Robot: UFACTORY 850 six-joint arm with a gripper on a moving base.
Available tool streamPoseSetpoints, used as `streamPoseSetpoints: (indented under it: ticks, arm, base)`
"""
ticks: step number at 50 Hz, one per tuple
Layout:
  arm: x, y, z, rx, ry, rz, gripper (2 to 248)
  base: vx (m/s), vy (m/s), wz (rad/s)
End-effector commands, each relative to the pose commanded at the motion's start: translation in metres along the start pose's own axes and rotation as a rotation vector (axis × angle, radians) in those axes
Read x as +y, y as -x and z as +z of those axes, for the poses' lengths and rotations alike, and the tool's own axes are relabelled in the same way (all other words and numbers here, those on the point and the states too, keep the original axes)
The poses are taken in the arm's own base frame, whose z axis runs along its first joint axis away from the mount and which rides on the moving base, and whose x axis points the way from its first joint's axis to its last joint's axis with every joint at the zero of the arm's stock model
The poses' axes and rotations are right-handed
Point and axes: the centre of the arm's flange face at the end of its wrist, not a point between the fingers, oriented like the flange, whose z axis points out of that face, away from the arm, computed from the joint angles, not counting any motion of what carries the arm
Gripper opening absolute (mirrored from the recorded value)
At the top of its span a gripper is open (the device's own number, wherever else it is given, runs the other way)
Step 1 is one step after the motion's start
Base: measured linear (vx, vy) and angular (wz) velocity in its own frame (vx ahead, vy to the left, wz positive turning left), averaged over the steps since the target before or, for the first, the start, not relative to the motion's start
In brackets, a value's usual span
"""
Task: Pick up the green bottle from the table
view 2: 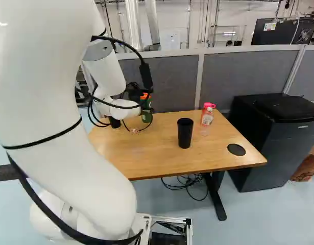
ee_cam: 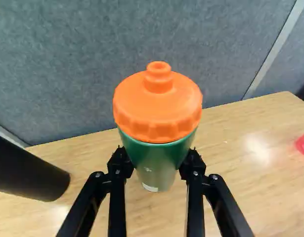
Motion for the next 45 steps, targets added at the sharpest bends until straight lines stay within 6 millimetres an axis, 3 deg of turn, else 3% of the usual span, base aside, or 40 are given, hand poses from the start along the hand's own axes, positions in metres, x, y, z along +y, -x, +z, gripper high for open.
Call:
streamPoseSetpoints:
  ticks: [27,45]
  arm:
    - [-0.018,0.008,-0.057,0.05,-0.065,-0.022,44]
    - [-0.015,0.012,-0.061,0.055,-0.064,-0.027,44]
  base:
    - [0.0,0.0,0.0]
    - [0.0,0.0,0.0]
